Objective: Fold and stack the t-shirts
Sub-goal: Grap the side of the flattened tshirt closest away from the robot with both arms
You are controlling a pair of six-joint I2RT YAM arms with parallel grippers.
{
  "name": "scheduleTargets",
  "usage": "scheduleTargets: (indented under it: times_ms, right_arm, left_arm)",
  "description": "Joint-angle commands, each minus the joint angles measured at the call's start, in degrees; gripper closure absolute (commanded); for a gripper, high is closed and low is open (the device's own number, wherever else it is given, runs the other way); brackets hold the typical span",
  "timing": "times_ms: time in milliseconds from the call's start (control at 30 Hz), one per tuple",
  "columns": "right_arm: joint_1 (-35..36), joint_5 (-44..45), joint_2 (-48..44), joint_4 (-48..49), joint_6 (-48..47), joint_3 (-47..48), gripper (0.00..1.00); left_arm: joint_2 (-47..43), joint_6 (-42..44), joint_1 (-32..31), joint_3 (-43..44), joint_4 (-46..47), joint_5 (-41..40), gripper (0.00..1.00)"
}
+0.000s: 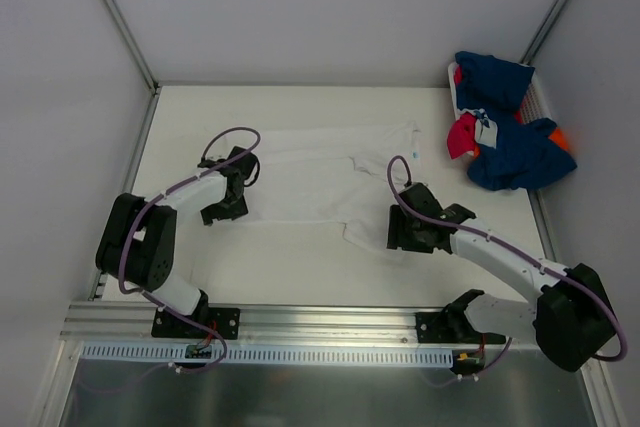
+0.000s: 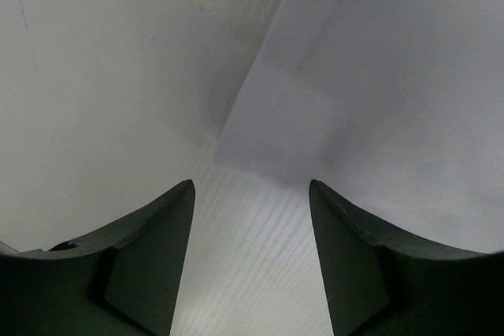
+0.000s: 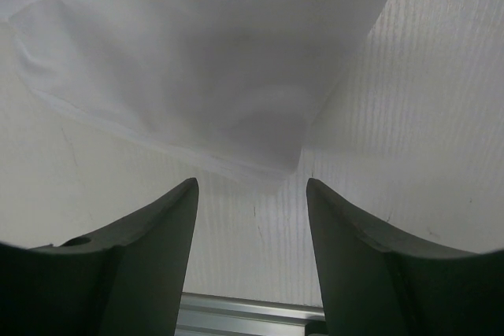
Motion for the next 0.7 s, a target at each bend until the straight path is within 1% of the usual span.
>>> scheduleTargets:
  times_ms: [0,167,333,533,667]
  right_arm:
    - [0.6,1.1,0.6,2.2,2.0,0.4,0.39]
    - [0.9,1.2,1.1,2.1,2.1,0.9,0.39]
    - [1.2,2.5,2.3,2.0,2.2,0.9,0.39]
    - [1.3,2.5,5.0,2.7,2.8,1.1,0.39]
    - [1.5,2.7,5.8,2.5,2.8,1.0,0.39]
  left_arm:
    - [2.4,1.2,0.4,2.7,2.0,-2.2,0.4]
    - [2.5,3.1,2.1,0.6,6.2,-0.4,0.42]
    - [1.6,4.5,4.2,0.1,6.7,-0.5,0.42]
    - [3.0,4.9,4.7,0.7,6.9,0.4,0.43]
    - [4.5,5.4,4.7,1.3,6.9,2.4,0.43]
